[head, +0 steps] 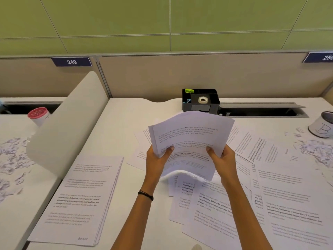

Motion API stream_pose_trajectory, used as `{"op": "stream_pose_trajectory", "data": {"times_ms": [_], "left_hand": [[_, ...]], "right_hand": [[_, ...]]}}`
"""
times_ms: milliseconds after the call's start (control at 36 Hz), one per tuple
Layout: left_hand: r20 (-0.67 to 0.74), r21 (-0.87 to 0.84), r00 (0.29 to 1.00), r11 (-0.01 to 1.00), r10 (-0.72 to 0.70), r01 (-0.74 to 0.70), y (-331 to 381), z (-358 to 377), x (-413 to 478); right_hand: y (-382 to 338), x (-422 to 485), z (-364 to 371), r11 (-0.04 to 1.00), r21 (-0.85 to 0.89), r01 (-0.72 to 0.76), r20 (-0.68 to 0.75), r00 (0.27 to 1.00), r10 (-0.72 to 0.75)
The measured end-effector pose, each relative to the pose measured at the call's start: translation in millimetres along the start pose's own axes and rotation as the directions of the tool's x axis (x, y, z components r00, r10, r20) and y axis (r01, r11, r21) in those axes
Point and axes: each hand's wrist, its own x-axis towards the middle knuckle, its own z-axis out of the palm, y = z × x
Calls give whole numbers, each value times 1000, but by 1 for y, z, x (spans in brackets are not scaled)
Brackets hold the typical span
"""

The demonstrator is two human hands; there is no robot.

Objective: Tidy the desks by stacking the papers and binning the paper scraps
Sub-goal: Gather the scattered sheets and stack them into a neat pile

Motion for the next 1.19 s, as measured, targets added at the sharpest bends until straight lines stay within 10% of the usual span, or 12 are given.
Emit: {"op": "stream_pose_trajectory", "data": {"times_ms": [1194], "left_hand": [[-24, 84, 1000, 996, -8, 10, -12, -64, 7]], "right_hand": [[23, -4, 27, 997, -77, -19, 142, 989, 30]]}}
